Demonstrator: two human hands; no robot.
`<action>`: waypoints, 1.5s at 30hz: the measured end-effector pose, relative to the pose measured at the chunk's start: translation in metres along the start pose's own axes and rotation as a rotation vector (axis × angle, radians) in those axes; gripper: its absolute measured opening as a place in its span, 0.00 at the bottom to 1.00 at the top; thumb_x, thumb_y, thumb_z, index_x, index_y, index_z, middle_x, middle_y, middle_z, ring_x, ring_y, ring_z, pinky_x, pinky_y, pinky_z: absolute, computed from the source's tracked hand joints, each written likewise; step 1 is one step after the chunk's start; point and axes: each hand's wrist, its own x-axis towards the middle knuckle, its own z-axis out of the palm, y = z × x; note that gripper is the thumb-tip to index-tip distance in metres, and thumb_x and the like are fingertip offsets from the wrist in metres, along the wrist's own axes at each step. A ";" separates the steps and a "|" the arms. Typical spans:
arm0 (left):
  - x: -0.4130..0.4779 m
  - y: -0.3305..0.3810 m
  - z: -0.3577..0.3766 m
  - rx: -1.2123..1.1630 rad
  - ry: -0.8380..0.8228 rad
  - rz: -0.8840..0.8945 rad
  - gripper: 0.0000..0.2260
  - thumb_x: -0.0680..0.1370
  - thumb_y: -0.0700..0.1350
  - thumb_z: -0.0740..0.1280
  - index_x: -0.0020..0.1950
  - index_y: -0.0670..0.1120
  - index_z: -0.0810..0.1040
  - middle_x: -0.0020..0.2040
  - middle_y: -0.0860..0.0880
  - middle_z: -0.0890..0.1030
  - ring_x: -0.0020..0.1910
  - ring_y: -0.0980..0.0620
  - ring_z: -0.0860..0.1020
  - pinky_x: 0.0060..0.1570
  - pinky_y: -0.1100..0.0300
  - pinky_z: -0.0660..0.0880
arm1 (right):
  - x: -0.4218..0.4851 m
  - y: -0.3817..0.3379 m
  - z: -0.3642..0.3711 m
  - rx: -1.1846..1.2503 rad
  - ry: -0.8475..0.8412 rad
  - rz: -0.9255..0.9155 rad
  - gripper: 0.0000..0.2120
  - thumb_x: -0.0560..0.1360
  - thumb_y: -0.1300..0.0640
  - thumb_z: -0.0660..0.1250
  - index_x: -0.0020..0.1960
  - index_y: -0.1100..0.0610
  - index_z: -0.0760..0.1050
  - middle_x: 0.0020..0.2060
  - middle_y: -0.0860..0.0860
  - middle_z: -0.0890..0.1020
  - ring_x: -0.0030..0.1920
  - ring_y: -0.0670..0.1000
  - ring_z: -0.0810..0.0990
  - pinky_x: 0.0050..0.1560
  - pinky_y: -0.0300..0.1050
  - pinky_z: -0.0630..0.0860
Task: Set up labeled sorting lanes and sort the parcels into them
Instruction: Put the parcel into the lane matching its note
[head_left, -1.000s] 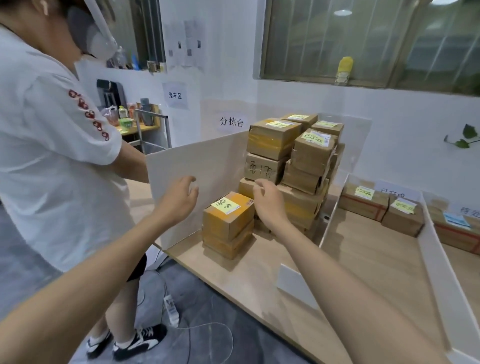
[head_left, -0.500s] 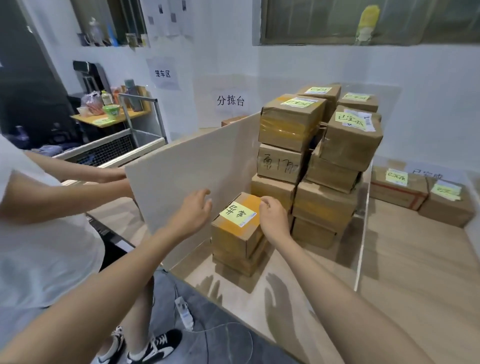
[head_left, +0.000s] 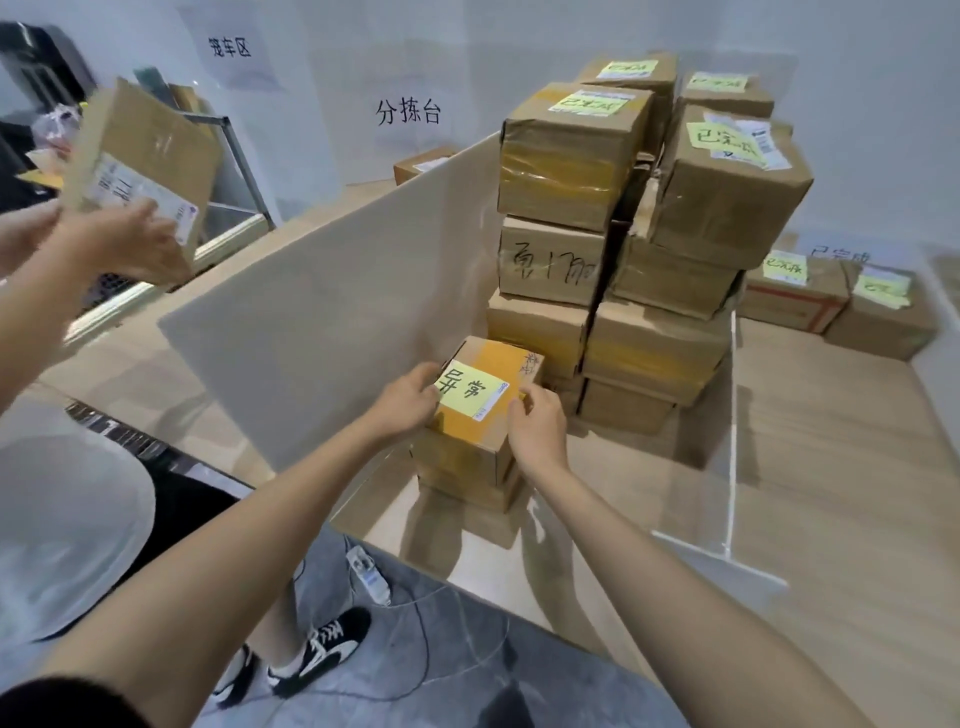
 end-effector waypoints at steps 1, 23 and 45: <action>0.007 -0.002 0.002 -0.055 -0.046 -0.009 0.19 0.80 0.41 0.54 0.72 0.48 0.66 0.67 0.43 0.73 0.66 0.44 0.71 0.64 0.54 0.68 | 0.001 0.002 0.004 0.001 0.006 0.023 0.17 0.82 0.55 0.55 0.69 0.55 0.70 0.68 0.52 0.69 0.63 0.51 0.71 0.61 0.45 0.66; 0.026 -0.009 -0.014 -0.397 -0.250 0.151 0.23 0.78 0.31 0.57 0.71 0.46 0.67 0.57 0.45 0.77 0.46 0.53 0.76 0.37 0.65 0.73 | -0.036 -0.035 0.008 0.188 0.137 0.189 0.24 0.78 0.68 0.55 0.72 0.53 0.66 0.68 0.50 0.71 0.59 0.49 0.72 0.50 0.41 0.77; -0.079 0.140 0.028 -0.454 -0.328 0.557 0.23 0.77 0.33 0.60 0.69 0.52 0.68 0.59 0.45 0.76 0.43 0.50 0.78 0.32 0.61 0.73 | -0.161 -0.051 -0.152 0.122 0.599 0.043 0.20 0.78 0.64 0.59 0.68 0.51 0.71 0.66 0.48 0.74 0.63 0.49 0.72 0.60 0.46 0.74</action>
